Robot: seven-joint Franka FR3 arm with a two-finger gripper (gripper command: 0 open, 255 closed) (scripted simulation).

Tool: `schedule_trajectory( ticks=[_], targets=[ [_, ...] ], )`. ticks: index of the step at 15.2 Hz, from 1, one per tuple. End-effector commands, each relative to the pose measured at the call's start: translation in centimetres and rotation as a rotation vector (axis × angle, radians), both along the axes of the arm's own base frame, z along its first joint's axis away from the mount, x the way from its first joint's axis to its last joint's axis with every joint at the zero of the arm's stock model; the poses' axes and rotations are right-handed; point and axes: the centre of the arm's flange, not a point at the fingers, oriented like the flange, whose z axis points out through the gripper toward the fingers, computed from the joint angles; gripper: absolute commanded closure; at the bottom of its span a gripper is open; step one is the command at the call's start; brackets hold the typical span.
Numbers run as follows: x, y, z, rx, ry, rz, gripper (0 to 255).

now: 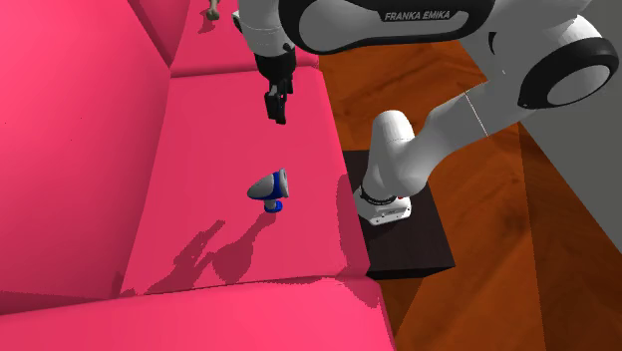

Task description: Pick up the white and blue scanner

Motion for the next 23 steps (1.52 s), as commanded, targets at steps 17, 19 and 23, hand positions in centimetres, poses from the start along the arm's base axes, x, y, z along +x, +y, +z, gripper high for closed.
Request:
schedule_trajectory(
  ticks=[17,19,23],
  targets=[
    [9.1,17.2,-7.2,-0.06,0.208,0.078,0],
    [9.1,17.2,-8.2,-0.06,0.208,0.078,0],
    [9.1,17.2,-10.1,-0.06,0.208,0.078,0]
  ],
)
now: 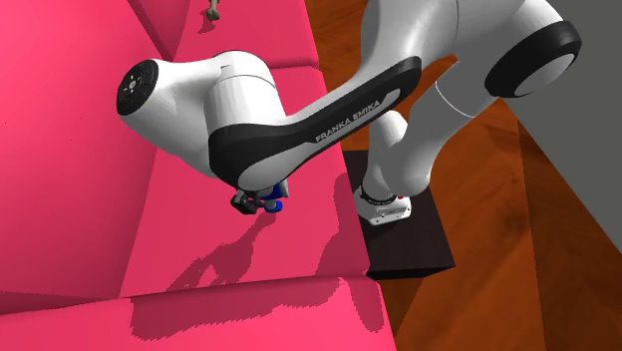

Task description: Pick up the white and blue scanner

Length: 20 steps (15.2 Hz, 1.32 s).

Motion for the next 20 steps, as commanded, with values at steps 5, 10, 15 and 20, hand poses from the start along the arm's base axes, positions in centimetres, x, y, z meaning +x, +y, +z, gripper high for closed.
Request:
schedule_trajectory(
  ticks=[5,10,15,20],
  targets=[
    [0.0,-0.1,-0.5,0.0,0.0,0.0,255],
    [0.0,0.0,-0.5,0.0,0.0,0.0,255],
    [0.1,0.0,1.7,0.0,0.0,0.0,255],
    [0.1,0.0,4.3,0.0,0.0,0.0,255]
  ],
)
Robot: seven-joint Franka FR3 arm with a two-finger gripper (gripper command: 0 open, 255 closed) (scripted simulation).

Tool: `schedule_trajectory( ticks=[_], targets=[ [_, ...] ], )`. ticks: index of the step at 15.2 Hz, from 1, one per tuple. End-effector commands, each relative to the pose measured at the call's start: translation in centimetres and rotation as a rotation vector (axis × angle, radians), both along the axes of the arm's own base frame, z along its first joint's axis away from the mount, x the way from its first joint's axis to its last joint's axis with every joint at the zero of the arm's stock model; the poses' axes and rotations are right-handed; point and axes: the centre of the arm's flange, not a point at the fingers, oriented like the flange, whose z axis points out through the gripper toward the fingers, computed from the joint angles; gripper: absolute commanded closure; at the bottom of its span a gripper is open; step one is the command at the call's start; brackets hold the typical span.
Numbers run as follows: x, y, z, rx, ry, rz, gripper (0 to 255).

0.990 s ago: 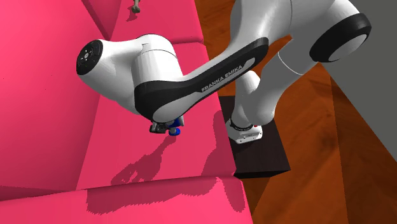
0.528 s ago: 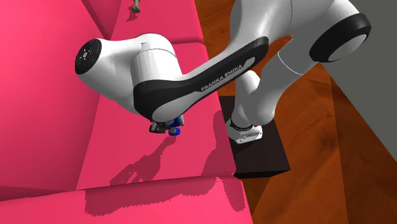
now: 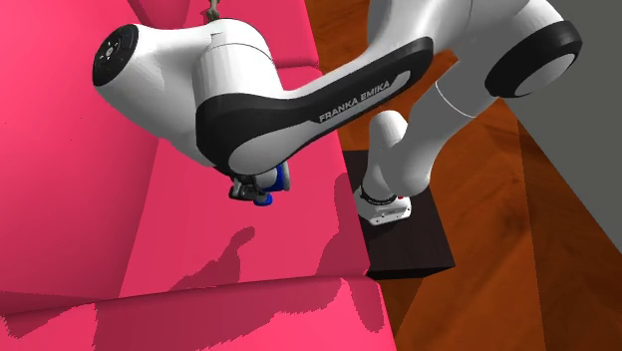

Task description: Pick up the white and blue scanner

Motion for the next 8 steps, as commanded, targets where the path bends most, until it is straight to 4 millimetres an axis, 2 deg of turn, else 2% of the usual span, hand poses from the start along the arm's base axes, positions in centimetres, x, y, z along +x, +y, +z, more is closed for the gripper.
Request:
schedule_trajectory(
  ticks=[1,6,8],
  targets=[
    [0.2,0.1,1.2,0.0,0.0,0.0,255],
    [0.2,0.1,3.8,0.0,0.0,0.0,255],
    [0.2,0.1,3.9,0.0,0.0,0.0,255]
  ],
)
